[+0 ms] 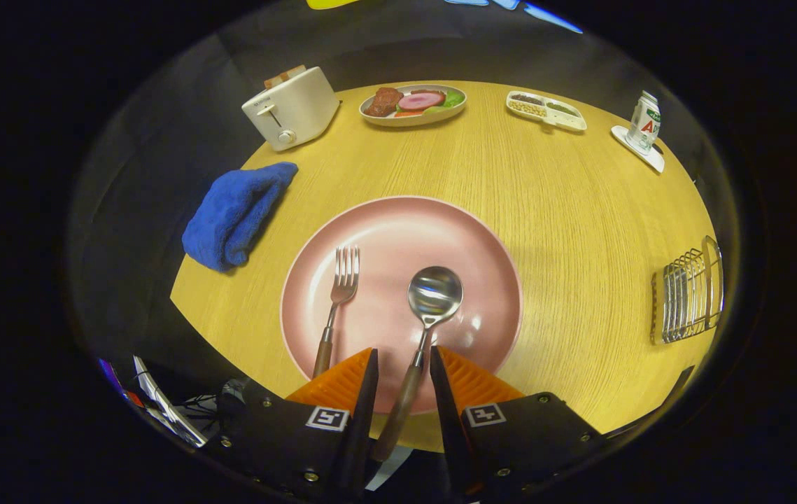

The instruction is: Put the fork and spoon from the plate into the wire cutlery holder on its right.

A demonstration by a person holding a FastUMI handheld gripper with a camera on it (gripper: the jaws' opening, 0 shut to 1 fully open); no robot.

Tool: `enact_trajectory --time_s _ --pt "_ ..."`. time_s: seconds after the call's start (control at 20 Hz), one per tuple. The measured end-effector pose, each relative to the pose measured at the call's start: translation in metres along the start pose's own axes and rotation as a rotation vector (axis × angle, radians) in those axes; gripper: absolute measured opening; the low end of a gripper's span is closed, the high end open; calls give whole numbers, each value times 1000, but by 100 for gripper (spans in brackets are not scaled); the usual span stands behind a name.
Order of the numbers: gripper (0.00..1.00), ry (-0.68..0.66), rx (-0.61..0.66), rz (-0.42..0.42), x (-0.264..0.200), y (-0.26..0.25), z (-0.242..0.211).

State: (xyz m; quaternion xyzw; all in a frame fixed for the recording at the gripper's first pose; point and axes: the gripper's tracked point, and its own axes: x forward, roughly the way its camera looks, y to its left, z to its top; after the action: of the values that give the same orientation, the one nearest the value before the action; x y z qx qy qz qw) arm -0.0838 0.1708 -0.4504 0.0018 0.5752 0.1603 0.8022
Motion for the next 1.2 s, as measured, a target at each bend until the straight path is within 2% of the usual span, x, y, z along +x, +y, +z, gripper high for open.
enact_trajectory --time_s 0.2,0.25,0.35,0.5,0.55,0.9,1.2 --pt "46 28 -1 -15 9 -1 -3" --pt "46 29 11 4 9 -2 0" --pt "21 44 30 7 7 0 -2" --pt "21 31 50 3 21 -1 2" --pt "2 37 59 17 11 1 2" --pt "2 -7 92 45 -1 -1 14" --pt "2 -105 156 30 -35 -28 44"
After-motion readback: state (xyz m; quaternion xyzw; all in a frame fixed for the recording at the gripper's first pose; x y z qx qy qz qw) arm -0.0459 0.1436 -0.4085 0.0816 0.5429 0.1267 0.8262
